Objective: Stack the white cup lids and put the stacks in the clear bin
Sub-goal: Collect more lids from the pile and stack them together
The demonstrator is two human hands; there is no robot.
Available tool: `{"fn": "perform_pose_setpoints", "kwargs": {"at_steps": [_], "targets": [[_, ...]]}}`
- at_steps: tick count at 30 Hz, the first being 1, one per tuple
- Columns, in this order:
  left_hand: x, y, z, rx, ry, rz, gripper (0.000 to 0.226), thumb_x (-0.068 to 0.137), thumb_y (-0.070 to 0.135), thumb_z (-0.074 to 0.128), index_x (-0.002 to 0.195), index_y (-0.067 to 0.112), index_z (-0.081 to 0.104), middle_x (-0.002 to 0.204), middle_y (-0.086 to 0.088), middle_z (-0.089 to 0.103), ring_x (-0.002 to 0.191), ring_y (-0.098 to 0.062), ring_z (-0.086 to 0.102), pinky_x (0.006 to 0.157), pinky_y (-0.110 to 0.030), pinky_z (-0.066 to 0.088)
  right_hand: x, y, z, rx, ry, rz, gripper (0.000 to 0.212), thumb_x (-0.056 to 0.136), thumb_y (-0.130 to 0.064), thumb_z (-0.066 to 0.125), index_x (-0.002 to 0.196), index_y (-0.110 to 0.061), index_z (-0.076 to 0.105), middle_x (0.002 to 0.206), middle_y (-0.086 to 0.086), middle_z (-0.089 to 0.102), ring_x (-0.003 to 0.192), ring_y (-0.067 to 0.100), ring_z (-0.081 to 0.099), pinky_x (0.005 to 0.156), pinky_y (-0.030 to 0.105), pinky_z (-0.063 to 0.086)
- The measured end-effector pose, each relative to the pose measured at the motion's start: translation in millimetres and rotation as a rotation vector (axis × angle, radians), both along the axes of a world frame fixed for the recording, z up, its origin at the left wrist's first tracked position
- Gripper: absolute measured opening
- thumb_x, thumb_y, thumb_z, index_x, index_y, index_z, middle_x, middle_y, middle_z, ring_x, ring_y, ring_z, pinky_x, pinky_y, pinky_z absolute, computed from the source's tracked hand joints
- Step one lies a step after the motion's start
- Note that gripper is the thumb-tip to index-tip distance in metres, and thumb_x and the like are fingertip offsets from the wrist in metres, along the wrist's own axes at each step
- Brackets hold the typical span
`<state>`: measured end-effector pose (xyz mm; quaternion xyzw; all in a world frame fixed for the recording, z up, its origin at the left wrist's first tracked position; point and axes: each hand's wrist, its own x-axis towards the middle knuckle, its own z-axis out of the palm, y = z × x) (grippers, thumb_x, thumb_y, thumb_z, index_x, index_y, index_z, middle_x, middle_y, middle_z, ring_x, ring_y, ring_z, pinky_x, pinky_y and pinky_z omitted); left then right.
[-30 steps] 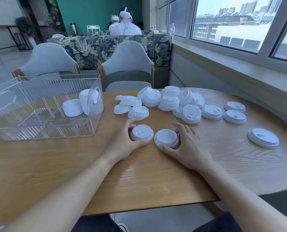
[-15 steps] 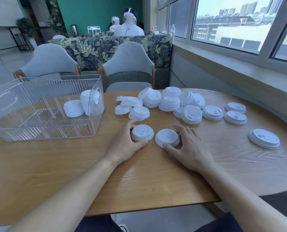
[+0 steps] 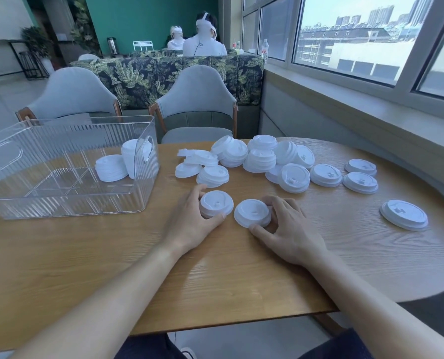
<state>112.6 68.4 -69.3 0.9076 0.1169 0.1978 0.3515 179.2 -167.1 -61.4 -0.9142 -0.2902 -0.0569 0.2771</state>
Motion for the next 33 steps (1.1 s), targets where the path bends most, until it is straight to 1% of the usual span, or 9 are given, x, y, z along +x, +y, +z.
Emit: {"fn": "perform_pose_setpoints", "kwargs": {"at_steps": [5, 7, 11, 14, 16, 18, 22, 29, 33], "targets": [[0.2, -3.2, -0.8, -0.043, -0.067, -0.005, 0.073, 0.079, 0.049, 0.082, 0.140, 0.034, 0.045, 0.129, 0.020, 0.058, 0.120, -0.004, 0.055, 0.101, -0.035, 0.049, -0.9, 1.8, 1.3, -0.016, -0.001, 0.013, 0.054, 0.085, -0.062, 0.058, 0.130, -0.038, 0.041, 0.129, -0.023, 0.049, 0.133, 0.006, 0.033, 0.109, 0.028, 0.031], [-0.8, -9.4, -0.2, -0.062, -0.092, -0.021, 0.072, 0.079, 0.052, 0.082, 0.138, 0.035, 0.045, 0.129, 0.022, 0.058, 0.120, -0.002, 0.055, 0.101, -0.034, 0.050, 1.2, 1.8, 0.5, 0.007, 0.016, 0.022, 0.060, 0.087, -0.064, 0.055, 0.137, -0.034, 0.040, 0.135, -0.020, 0.049, 0.134, 0.006, 0.034, 0.112, 0.031, 0.030], [1.2, -30.4, 0.0, -0.092, -0.119, -0.097, 0.080, 0.077, 0.055, 0.079, 0.145, 0.034, 0.042, 0.134, 0.019, 0.057, 0.125, 0.000, 0.054, 0.105, -0.033, 0.049, 5.4, 0.4, -0.8, 0.140, 0.090, 0.009, 0.071, 0.088, -0.069, 0.033, 0.144, -0.026, 0.042, 0.140, -0.011, 0.051, 0.132, 0.010, 0.045, 0.112, 0.039, 0.035], [4.8, -44.5, -0.6, -0.083, -0.088, -0.156, 0.080, 0.078, 0.052, 0.079, 0.146, 0.035, 0.040, 0.136, 0.018, 0.057, 0.127, 0.001, 0.053, 0.107, -0.033, 0.048, 7.1, -0.5, -4.9, 0.220, 0.105, -0.020, 0.059, 0.093, -0.060, 0.031, 0.139, -0.025, 0.047, 0.136, -0.008, 0.055, 0.128, 0.014, 0.049, 0.109, 0.042, 0.039], [6.6, -48.8, -0.8, -0.015, -0.067, -0.172, 0.079, 0.081, 0.050, 0.079, 0.147, 0.037, 0.038, 0.139, 0.017, 0.055, 0.129, 0.000, 0.051, 0.108, -0.032, 0.045, 8.0, -0.3, -6.2, 0.241, 0.102, -0.026, 0.048, 0.100, -0.050, 0.035, 0.139, -0.025, 0.046, 0.136, -0.007, 0.056, 0.128, 0.015, 0.050, 0.109, 0.042, 0.040], [7.3, -49.3, -0.7, 0.046, -0.051, -0.171, 0.079, 0.082, 0.052, 0.078, 0.147, 0.038, 0.037, 0.141, 0.017, 0.054, 0.130, -0.001, 0.050, 0.108, -0.031, 0.044, 8.9, -0.5, -7.1, 0.217, 0.081, -0.021, 0.044, 0.104, -0.041, 0.036, 0.144, -0.024, 0.044, 0.140, -0.006, 0.055, 0.132, 0.014, 0.047, 0.111, 0.040, 0.037], [7.8, -48.7, -0.3, 0.065, -0.035, -0.180, 0.078, 0.082, 0.056, 0.077, 0.146, 0.039, 0.037, 0.141, 0.018, 0.054, 0.131, -0.002, 0.050, 0.107, -0.029, 0.044, 8.7, 0.5, -6.7, 0.134, 0.017, 0.010, 0.043, 0.106, -0.038, 0.035, 0.147, -0.027, 0.044, 0.142, -0.011, 0.054, 0.134, 0.011, 0.042, 0.113, 0.038, 0.034], [9.6, -48.4, -2.7, 0.154, 0.051, -0.179, 0.072, 0.075, 0.075, 0.063, 0.137, 0.042, 0.047, 0.136, 0.028, 0.050, 0.125, -0.011, 0.053, 0.102, -0.039, 0.048, 9.2, 2.1, -9.4, 0.037, -0.027, 0.024, 0.043, 0.105, -0.040, 0.037, 0.147, -0.033, 0.045, 0.140, -0.018, 0.054, 0.135, 0.007, 0.036, 0.112, 0.033, 0.030], [10.3, -48.8, -1.9, 0.165, 0.036, -0.167, 0.069, 0.080, 0.067, 0.070, 0.138, 0.035, 0.049, 0.134, 0.023, 0.054, 0.125, -0.006, 0.049, 0.106, -0.035, 0.045, 8.0, 1.5, -9.1, 0.011, -0.022, 0.019, 0.047, 0.105, -0.043, 0.036, 0.150, -0.031, 0.042, 0.141, -0.015, 0.053, 0.136, 0.008, 0.034, 0.113, 0.033, 0.029]]}}
